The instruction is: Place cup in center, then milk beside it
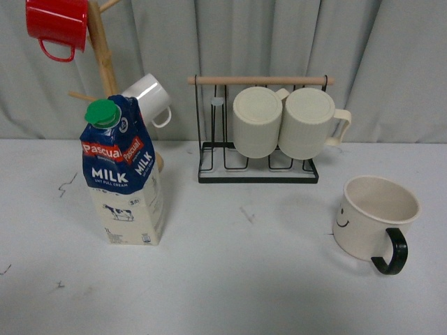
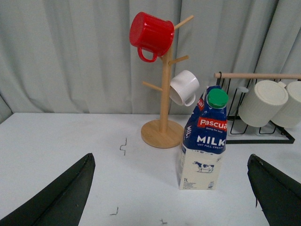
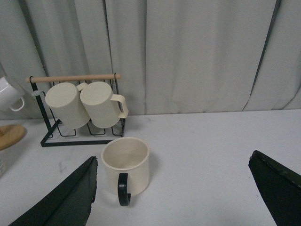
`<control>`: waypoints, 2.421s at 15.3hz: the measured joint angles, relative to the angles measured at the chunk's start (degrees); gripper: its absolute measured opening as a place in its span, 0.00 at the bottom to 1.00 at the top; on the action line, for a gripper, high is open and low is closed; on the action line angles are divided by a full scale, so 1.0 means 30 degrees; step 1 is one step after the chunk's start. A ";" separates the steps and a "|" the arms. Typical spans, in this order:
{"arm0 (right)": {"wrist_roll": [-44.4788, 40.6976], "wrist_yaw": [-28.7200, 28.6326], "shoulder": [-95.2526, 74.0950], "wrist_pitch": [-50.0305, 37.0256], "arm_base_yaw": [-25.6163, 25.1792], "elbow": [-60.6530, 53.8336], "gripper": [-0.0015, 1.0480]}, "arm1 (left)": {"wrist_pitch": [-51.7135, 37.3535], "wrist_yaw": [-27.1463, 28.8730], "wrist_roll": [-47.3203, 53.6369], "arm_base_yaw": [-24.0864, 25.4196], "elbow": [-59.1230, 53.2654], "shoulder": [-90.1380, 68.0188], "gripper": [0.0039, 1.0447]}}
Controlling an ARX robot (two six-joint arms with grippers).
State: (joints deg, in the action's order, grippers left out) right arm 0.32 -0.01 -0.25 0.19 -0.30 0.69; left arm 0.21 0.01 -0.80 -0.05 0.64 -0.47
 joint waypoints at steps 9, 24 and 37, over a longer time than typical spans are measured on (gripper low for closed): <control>-0.1690 -0.8014 -0.5821 -0.2514 -0.3373 0.1253 0.94 | -0.0022 -0.0073 0.0000 0.0000 0.0000 0.0000 0.94; 0.4255 -0.0860 -3.8155 -0.4670 0.0495 1.8251 0.91 | -0.0007 0.0000 0.0000 0.0000 0.0000 0.0000 0.94; 0.4539 -0.1064 -3.5831 -0.4146 0.1785 1.7486 0.03 | -0.0007 0.0000 0.0000 0.0000 0.0000 0.0000 0.94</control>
State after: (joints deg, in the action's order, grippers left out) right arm 13.93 -3.20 -107.74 -12.25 5.06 53.15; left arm 0.19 0.01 -0.80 -0.05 0.64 -0.47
